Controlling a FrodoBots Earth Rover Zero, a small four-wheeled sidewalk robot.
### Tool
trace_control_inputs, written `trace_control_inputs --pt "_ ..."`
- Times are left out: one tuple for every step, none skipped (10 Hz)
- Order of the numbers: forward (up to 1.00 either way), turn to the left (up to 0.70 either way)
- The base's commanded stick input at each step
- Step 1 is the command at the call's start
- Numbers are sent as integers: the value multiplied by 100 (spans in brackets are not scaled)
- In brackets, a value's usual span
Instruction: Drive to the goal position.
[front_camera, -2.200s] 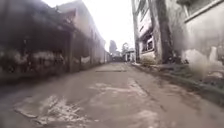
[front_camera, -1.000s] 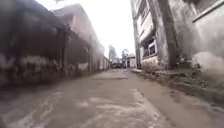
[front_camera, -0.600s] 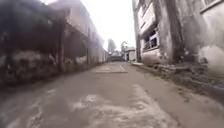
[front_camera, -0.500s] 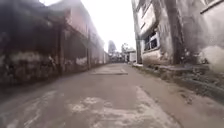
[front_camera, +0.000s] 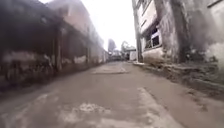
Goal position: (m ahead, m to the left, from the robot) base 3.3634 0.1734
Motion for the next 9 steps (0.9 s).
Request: trace_control_inputs --pt "50 1" --pt "50 1" --pt "50 1" --pt "50 1" --pt "50 1" --pt "50 1" --pt "50 1" --pt "50 1" --pt "50 1"
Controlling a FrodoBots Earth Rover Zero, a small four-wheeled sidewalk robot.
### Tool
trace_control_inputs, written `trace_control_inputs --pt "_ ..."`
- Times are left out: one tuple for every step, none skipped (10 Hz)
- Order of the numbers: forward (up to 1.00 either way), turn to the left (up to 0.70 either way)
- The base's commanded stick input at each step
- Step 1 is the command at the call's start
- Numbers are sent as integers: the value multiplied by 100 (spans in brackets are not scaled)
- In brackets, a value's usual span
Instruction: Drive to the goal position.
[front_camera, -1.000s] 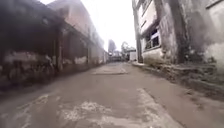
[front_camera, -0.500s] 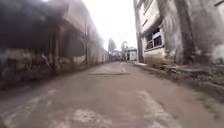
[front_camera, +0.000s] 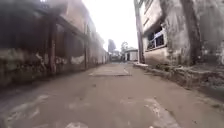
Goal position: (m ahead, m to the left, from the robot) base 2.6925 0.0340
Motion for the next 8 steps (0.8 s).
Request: trace_control_inputs --pt "50 1" --pt "50 1" --pt "50 1" --pt "50 1" --pt "50 1" --pt "50 1" --pt "50 1" --pt "50 1"
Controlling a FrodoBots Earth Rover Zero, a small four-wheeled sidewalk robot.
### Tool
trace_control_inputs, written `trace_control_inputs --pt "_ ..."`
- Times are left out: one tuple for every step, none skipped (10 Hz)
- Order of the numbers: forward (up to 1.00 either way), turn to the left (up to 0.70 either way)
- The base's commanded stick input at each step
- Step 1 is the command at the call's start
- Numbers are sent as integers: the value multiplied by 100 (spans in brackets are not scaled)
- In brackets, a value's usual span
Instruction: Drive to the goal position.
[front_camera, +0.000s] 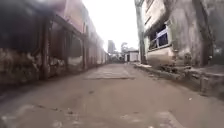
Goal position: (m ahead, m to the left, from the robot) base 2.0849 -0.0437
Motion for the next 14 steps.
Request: trace_control_inputs --pt "50 1" --pt "50 1" --pt "50 1" --pt "50 1" --pt "50 1" --pt "50 1" --pt "50 1" --pt "50 1" --pt "50 1" --pt "50 1" --pt "50 1" --pt "50 1" --pt "50 1" --pt "50 1"
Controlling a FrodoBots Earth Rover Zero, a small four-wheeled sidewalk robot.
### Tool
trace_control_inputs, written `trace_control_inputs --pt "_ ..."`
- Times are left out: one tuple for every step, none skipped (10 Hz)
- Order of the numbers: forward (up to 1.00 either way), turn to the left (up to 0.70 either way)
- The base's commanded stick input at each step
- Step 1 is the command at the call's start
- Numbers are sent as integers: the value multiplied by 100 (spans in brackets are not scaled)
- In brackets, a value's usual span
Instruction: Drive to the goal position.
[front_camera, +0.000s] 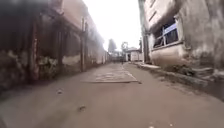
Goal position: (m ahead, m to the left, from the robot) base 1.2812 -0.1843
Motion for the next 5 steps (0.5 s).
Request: trace_control_inputs --pt "50 1" --pt "50 1" --pt "50 1" --pt "50 1" --pt "50 1"
